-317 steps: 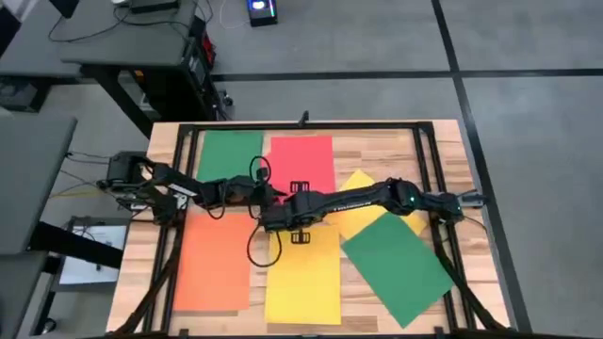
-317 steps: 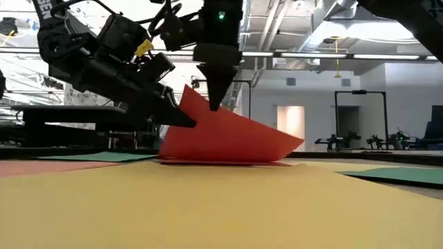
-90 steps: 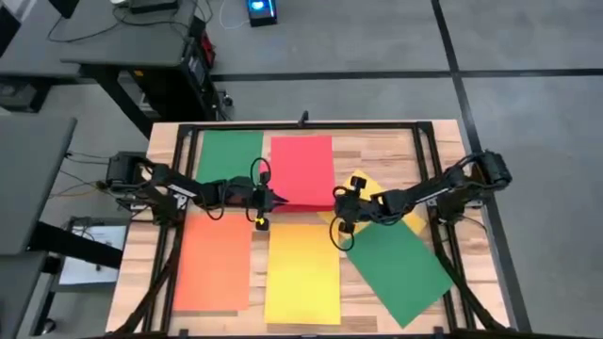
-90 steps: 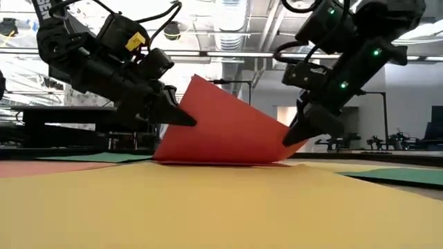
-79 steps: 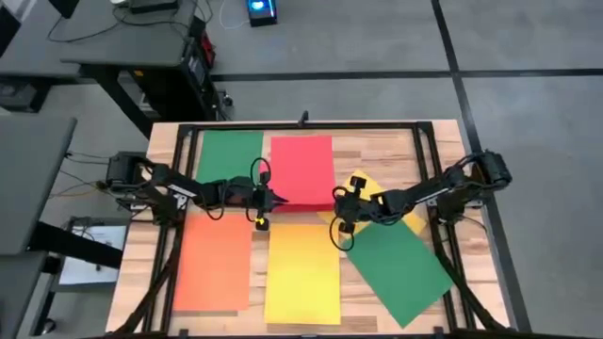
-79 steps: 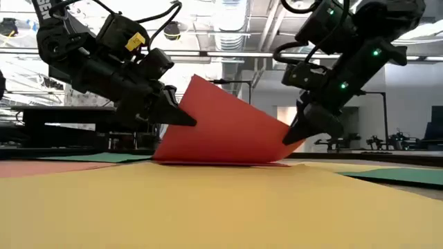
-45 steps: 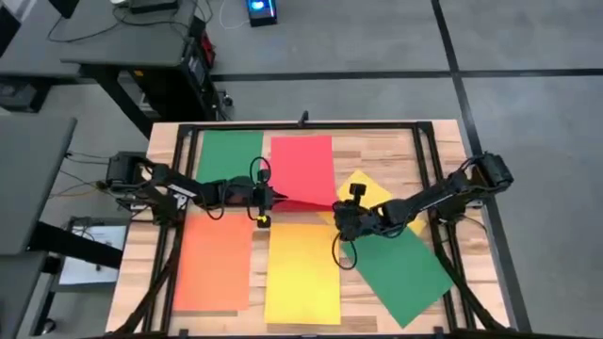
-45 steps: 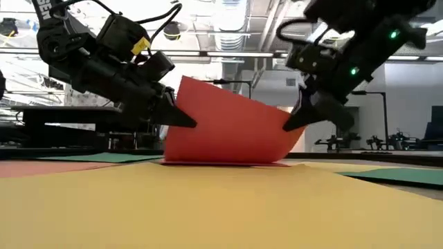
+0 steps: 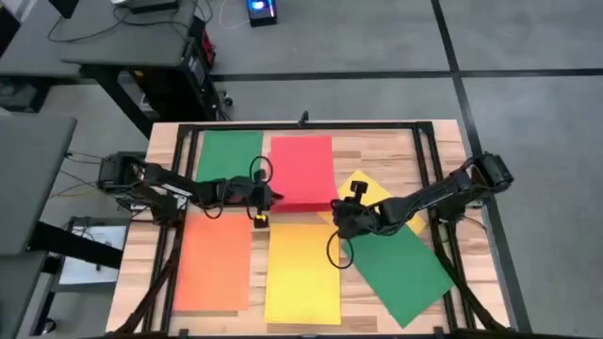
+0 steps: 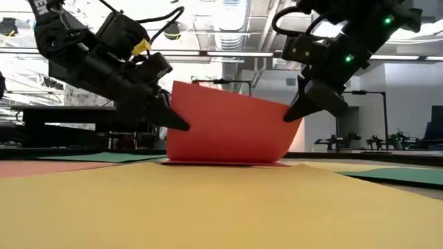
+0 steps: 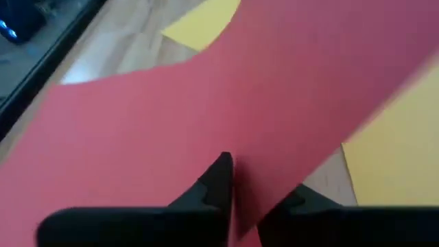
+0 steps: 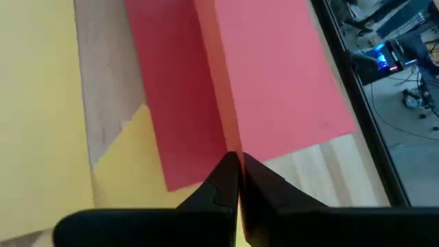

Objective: Organize paper
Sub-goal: Stack the pink paper on top of the pink paper

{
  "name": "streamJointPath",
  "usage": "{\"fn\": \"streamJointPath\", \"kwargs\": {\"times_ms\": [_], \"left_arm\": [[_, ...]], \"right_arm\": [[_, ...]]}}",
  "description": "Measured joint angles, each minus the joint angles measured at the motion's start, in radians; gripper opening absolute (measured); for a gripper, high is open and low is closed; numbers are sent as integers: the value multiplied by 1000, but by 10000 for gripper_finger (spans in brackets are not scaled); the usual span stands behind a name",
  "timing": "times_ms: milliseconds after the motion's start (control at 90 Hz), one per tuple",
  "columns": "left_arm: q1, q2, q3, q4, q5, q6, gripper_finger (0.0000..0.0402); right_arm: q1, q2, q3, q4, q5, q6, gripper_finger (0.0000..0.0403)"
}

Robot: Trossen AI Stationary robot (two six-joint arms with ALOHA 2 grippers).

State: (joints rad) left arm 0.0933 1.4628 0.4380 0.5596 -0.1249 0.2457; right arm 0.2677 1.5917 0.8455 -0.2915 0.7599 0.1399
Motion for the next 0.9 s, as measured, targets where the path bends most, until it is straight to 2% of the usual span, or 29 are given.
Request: {"fn": "streamJointPath", "kwargs": {"times_ms": [244, 478, 733, 900], "left_arm": [[0, -145, 59, -258, -59, -75, 104], [-5, -318, 85, -463, -80, -140, 118], [-70, -467, 87, -490, -79, -155, 119], [-107, -513, 87, -470, -81, -159, 118]], "right_arm": [[0, 0, 0, 8, -27, 2, 0], [1, 0, 0, 47, -78, 0, 0], [0, 0, 0, 95, -190, -14, 0], [-2, 0, 0, 95, -210, -10, 0]]}}
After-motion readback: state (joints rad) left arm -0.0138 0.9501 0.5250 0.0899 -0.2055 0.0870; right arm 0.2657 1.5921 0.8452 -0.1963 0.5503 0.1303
